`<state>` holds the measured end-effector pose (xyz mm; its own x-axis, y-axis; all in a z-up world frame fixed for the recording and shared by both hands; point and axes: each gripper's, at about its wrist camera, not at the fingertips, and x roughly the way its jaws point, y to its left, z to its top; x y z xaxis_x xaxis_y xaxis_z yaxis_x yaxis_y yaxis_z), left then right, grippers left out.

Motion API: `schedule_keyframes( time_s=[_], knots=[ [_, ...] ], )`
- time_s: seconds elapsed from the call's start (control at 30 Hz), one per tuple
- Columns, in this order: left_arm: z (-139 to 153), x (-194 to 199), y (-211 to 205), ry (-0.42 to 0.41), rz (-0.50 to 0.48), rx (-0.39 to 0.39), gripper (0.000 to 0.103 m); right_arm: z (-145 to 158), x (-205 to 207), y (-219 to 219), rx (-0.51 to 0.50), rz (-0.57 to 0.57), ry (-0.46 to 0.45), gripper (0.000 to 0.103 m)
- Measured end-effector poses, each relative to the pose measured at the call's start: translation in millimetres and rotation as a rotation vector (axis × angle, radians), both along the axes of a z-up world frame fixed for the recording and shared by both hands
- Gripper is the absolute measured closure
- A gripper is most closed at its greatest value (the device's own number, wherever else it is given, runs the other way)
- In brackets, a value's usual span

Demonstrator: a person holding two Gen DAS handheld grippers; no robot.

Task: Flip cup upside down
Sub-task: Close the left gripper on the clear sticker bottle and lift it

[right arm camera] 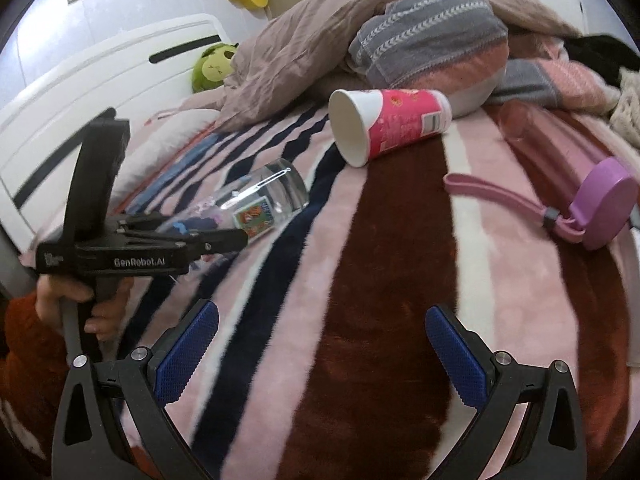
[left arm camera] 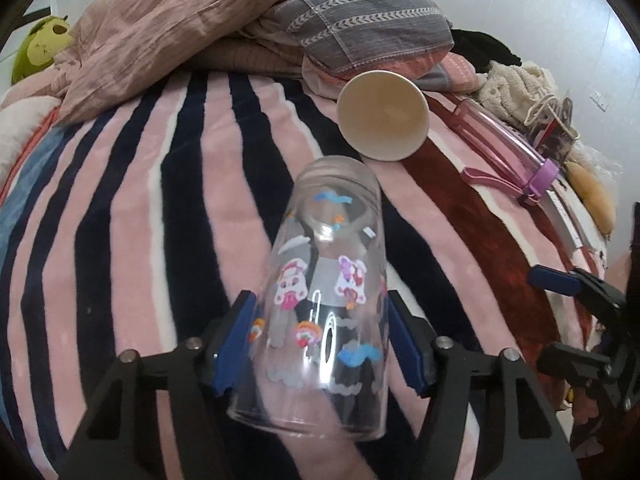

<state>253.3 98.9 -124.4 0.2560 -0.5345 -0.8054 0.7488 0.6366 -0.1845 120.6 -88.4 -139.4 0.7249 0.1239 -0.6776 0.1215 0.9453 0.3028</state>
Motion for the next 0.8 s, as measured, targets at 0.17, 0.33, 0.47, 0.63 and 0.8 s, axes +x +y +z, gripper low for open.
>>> schedule_keyframes(
  time_s=[0.17, 0.33, 0.47, 0.63, 0.8],
  knots=[
    [3, -14, 29, 0.029, 0.014, -0.028, 0.044, 1, 6, 1, 0.124, 0.020, 0.030, 0.000],
    [5, -34, 78, 0.078, 0.031, -0.063, 0.044, 10, 17, 14, 0.258, 0.091, 0.041, 0.000],
    [3, -46, 122, 0.114, 0.045, -0.111, 0.044, 11, 38, 41, 0.365, 0.174, 0.081, 0.000],
    [-2, -52, 147, 0.153, 0.058, -0.163, 0.044, -13, 80, 77, 0.577, 0.216, 0.206, 0.000],
    [-4, -51, 152, 0.158, 0.053, -0.192, 0.044, -32, 107, 101, 0.635, 0.168, 0.306, 0.000]
  ],
)
